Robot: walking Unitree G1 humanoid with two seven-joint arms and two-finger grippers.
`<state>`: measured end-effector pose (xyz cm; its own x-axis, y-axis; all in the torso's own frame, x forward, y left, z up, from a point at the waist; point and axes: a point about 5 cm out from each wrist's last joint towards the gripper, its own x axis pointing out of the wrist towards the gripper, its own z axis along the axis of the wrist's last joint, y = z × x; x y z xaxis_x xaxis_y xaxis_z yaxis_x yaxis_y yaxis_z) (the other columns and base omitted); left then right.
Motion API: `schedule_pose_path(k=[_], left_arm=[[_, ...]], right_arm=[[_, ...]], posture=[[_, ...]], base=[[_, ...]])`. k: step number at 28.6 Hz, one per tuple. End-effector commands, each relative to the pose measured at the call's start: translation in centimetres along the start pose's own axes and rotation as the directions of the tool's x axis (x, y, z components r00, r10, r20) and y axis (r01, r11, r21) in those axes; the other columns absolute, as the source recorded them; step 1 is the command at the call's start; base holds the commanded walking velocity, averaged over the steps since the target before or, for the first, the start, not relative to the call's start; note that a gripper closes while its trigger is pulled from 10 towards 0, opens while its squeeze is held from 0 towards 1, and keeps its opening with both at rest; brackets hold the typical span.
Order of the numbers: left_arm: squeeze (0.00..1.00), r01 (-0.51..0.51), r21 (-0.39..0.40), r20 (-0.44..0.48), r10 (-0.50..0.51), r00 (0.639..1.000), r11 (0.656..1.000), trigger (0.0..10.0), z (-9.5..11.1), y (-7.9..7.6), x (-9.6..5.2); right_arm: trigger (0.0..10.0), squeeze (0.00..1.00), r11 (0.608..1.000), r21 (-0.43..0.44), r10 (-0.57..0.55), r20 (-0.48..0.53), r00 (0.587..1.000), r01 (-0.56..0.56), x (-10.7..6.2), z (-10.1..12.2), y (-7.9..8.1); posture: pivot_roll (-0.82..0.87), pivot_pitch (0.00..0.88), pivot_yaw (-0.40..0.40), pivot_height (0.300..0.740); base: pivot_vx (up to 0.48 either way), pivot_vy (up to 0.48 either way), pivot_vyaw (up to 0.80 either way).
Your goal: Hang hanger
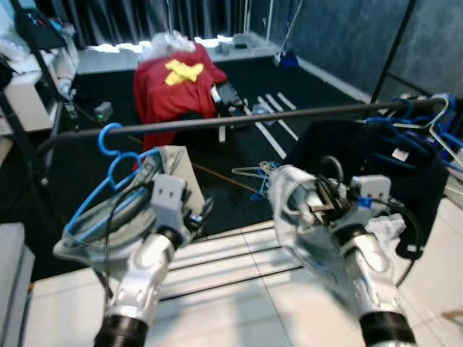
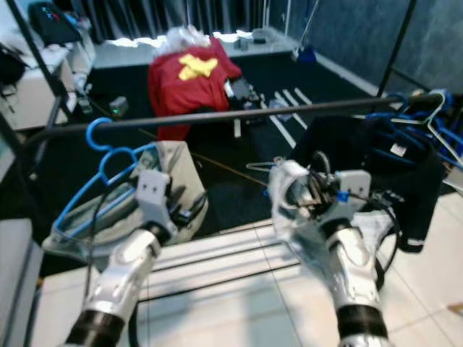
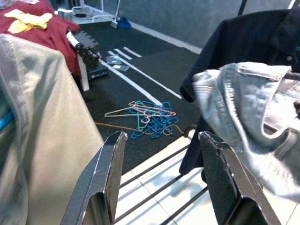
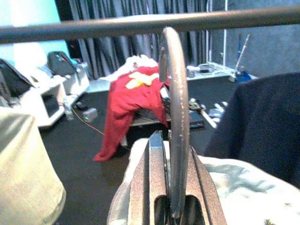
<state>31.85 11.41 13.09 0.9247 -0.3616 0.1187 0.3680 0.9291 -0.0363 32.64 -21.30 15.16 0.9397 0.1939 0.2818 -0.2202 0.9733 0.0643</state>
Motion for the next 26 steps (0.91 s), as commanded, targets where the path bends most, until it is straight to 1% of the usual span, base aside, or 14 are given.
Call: schedule_pose_path(k=[1,2,3,6,8,13,21,22,23,24,25,26], left_arm=[[0.00,0.043,0.007,0.019,-0.043,0.999,0.999,10.0,0.1,-0.8,0.1],[0.00,0.043,0.007,0.019,-0.043,0.999,0.999,10.0,0.1,-0.8,0.1],[0.00,0.064,0.003,0.035,-0.064,0.997,0.998,10.0,0.3,-1.2,0.1],[0.00,0.078,0.001,0.046,-0.078,0.996,0.997,10.0,0.4,-1.4,0.0],[0.00,0.113,0.001,0.057,-0.113,0.992,0.994,10.0,0.4,-1.9,0.0],[0.00,0.135,0.014,0.060,-0.135,0.989,0.991,10.0,0.5,-2.1,-0.1],[0.00,0.141,0.019,0.064,-0.142,0.988,0.990,10.0,0.7,-2.0,0.0],[0.00,0.157,0.020,0.076,-0.159,0.984,0.987,10.0,1.0,-2.0,0.0],[0.00,0.157,0.020,0.076,-0.159,0.984,0.987,10.0,1.0,-2.0,0.0],[0.00,0.186,0.016,0.103,-0.187,0.977,0.982,10.0,1.4,-2.2,-0.1],[0.00,0.186,0.016,0.103,-0.187,0.977,0.982,10.0,1.4,-2.2,-0.1],[0.00,0.219,0.014,0.125,-0.219,0.968,0.976,10.0,1.9,-2.3,-0.2]], right_arm=[[10.0,0.00,1.000,0.015,0.011,0.039,0.999,-0.012,0.3,1.3,-0.5],[10.0,0.00,1.000,0.015,0.011,0.039,0.999,-0.012,0.3,1.3,-0.5],[10.0,0.00,1.000,0.010,0.028,0.058,0.998,-0.028,0.6,2.0,-0.6],[10.0,0.00,0.999,0.006,0.040,0.070,0.997,-0.040,0.7,2.5,-0.6],[10.0,0.00,0.997,-0.015,0.071,0.096,0.993,-0.070,1.0,3.3,-0.4],[10.0,0.00,0.996,-0.025,0.091,0.109,0.990,-0.089,1.1,3.8,-0.2],[10.0,0.00,0.991,-0.035,0.130,0.120,0.984,-0.127,1.4,4.1,0.2],[10.0,0.00,0.988,-0.045,0.152,0.118,0.981,-0.148,1.8,4.5,0.1],[10.0,0.00,0.988,-0.045,0.152,0.118,0.981,-0.148,1.8,4.5,0.1],[10.0,0.00,0.985,-0.055,0.167,0.123,0.978,-0.161,2.5,5.1,-0.2],[10.0,0.00,0.985,-0.055,0.167,0.123,0.978,-0.161,2.5,5.1,-0.2],[10.0,0.00,0.984,-0.059,0.176,0.122,0.977,-0.170,3.2,5.6,-0.6]], posture=[[-0.16,0.016,0.005,0.740],[-0.16,0.016,0.005,0.740],[-0.17,0.015,0.005,0.740],[-0.17,0.013,0.006,0.740],[-0.17,0.005,0.003,0.740],[-0.17,0.003,0.003,0.740],[-0.16,0.015,0.008,0.740],[-0.16,0.022,0.014,0.740],[-0.16,0.022,0.014,0.740],[-0.16,0.031,0.017,0.740],[-0.16,0.031,0.017,0.740],[-0.16,0.038,0.016,0.740]], base=[[0.000,0.000,0.00],[0.000,0.000,0.00],[0.000,0.000,0.00],[0.000,0.000,0.00],[0.000,0.000,0.00],[0.000,0.000,0.00],[0.000,0.000,0.00],[0.000,0.000,0.00],[0.000,0.000,0.00],[0.000,0.000,0.00],[0.000,0.000,0.00],[0.000,0.000,0.00]])
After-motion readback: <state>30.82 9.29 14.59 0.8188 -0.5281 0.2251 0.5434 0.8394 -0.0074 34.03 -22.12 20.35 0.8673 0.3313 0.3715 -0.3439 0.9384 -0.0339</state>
